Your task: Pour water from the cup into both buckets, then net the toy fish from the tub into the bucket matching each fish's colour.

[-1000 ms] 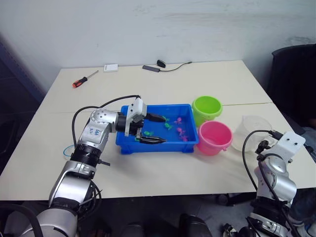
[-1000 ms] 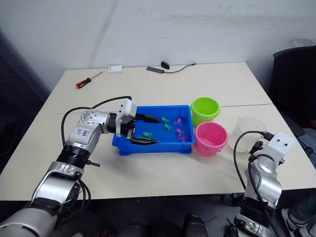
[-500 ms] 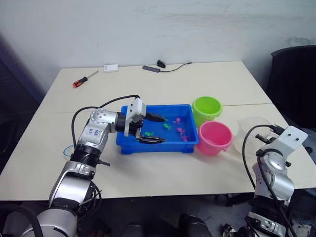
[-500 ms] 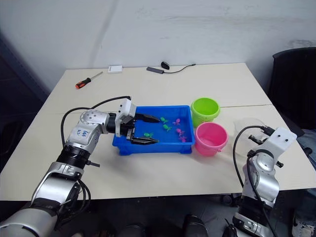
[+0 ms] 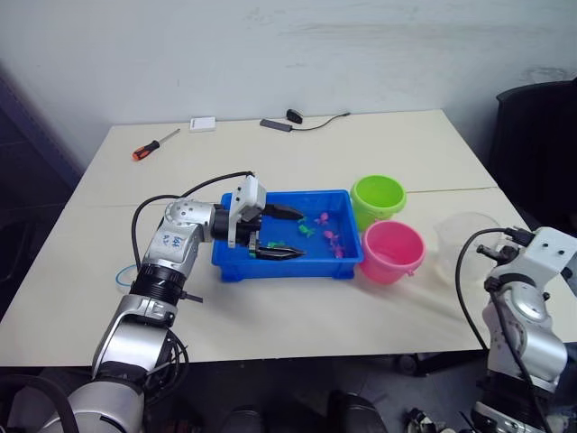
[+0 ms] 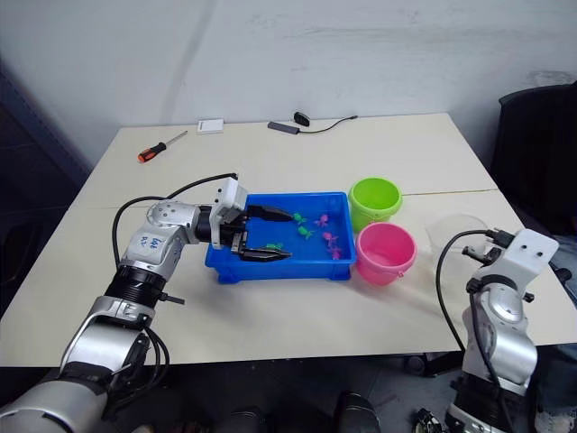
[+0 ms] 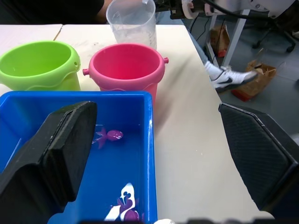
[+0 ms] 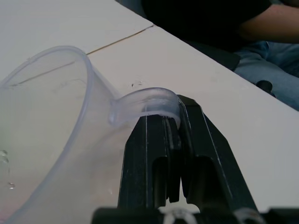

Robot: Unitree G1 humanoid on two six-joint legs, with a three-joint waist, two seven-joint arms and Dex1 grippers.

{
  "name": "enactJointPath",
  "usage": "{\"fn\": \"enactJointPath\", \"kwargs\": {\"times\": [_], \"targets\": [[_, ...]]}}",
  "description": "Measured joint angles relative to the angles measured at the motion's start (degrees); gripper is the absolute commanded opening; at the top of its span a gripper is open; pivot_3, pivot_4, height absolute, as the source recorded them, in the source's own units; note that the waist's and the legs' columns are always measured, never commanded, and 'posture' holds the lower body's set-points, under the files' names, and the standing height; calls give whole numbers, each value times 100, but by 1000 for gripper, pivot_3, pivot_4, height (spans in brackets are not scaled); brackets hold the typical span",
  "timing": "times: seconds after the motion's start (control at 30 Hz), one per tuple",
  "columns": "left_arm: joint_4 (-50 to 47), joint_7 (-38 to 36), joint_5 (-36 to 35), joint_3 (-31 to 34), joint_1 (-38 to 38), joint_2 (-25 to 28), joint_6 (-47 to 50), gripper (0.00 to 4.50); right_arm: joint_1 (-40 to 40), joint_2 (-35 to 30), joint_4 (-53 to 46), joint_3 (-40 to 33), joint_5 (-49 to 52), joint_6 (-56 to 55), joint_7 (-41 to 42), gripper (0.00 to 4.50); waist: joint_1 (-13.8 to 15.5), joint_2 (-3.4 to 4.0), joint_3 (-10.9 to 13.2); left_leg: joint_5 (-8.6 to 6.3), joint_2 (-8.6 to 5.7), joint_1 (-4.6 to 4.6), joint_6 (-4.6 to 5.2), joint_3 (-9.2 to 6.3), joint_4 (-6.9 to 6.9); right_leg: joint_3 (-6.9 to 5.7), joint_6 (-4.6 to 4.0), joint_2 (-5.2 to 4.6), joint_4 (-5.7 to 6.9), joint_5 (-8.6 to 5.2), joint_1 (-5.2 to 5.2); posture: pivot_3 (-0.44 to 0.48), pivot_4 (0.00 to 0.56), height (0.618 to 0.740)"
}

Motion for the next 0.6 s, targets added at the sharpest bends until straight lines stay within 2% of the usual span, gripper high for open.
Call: {"fn": "enactJointPath", "kwargs": {"times": [0.23, 0.6], "targets": [[95, 71, 1, 55, -1, -182, -200, 4500, 117, -849, -669, 276, 51, 372, 744, 36, 3, -25, 18, 0, 1, -2, 0, 0, -1, 1, 1, 2, -20, 0, 0, 0, 150, 740], [281, 167, 1, 86, -35, -238, -456, 4500, 195, -1882, -774, 1050, -474, 242, 1507, 36, 23, -35, 26, 0, -3, -15, 0, 12, 3, -9, 6, 1, -33, 3, 1, 0, 150, 740]]}}
